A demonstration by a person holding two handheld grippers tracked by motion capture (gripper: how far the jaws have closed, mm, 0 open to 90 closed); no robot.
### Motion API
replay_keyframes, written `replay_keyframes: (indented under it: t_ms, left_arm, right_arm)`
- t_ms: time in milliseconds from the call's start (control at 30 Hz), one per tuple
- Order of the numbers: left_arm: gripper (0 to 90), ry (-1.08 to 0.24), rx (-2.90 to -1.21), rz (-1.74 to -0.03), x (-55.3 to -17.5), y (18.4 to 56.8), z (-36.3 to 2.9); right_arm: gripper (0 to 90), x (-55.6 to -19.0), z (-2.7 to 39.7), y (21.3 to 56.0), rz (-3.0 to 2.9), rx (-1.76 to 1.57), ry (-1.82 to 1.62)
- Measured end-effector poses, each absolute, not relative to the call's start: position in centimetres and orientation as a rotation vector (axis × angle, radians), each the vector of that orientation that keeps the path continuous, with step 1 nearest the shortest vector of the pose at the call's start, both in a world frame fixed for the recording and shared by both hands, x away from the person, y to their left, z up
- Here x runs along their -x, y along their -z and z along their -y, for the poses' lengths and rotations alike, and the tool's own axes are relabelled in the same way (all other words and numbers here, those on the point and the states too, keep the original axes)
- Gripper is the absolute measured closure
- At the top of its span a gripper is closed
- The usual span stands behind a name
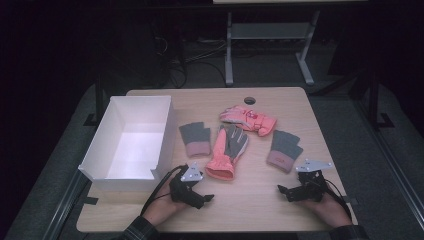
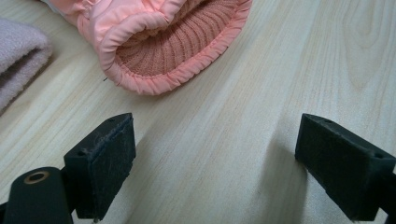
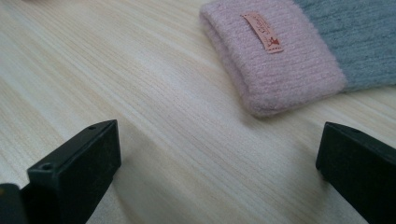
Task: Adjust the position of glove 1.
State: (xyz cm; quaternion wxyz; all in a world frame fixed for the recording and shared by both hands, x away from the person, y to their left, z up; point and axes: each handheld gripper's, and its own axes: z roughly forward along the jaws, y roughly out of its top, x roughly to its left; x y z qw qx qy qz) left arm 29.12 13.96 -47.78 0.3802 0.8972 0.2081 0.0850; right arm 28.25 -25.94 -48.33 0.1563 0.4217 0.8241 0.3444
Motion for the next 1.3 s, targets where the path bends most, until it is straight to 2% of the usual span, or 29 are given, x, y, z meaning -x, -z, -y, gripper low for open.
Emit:
replay_keyframes:
  t_ms: [333, 467, 700, 733, 833, 867, 1000, 1033, 1133, 1233, 1267, 1300]
  left_arm:
    - [11.4, -0.219, -2.293, -0.53, -29.1, 47.7, -14.0]
    - [11.4, -0.217, -2.289, -0.532, -29.1, 47.8, -14.0]
    - [11.3, -0.216, -2.291, -0.528, -29.1, 47.8, -14.0]
    - [11.2, -0.217, -2.291, -0.527, -29.2, 47.8, -14.0]
    - [11.2, -0.223, -2.289, -0.52, -29.2, 47.8, -14.0]
    - [11.2, -0.219, -2.285, -0.524, -29.2, 47.8, -14.0]
    - [11.3, -0.22, -2.285, -0.525, -29.2, 47.8, -13.9]
    - [11.3, -0.22, -2.285, -0.525, -29.2, 47.8, -13.9]
    - [11.3, -0.22, -2.285, -0.526, -29.2, 47.8, -13.9]
    - [11.3, -0.225, -2.29, -0.528, -29.3, 47.8, -13.8]
    - [11.3, -0.225, -2.29, -0.528, -29.3, 47.8, -13.8]
    - [11.3, -0.224, -2.292, -0.528, -29.3, 47.7, -13.8]
  right_arm:
    - [0.0, -28.3, 26.1, 48.2, -2.38, -1.209, -0.98]
    - [5.7, -28.3, 26.4, 47.7, -2.409, -1.214, -0.952]
    - [9.1, -28.3, 26.4, 47.1, -2.416, -1.213, -0.967]
    - [15.1, -28.4, 26.5, 46.7, -2.418, -1.205, -0.994]
    - [19.5, -28.7, 26.6, 46.3, -2.416, -1.225, -1.013]
    - [27.9, -29.1, 26.7, 45.9, -2.401, -1.193, -1.041]
    - [44.5, -29.7, 26.9, 45.0, -2.38, -1.188, -1.071]
    - [44.5, -29.7, 26.9, 45.0, -2.38, -1.188, -1.071]
    - [60.1, -30.3, 27.1, 44.3, -2.351, -1.197, -1.083]
    - [71.2, -30.7, 27.5, 44.1, -2.332, -1.195, -1.086]
    - [71.2, -30.7, 27.5, 44.1, -2.332, -1.195, -1.086]
    - [80.2, -31.1, 27.6, 44.0, -2.319, -1.211, -1.089]
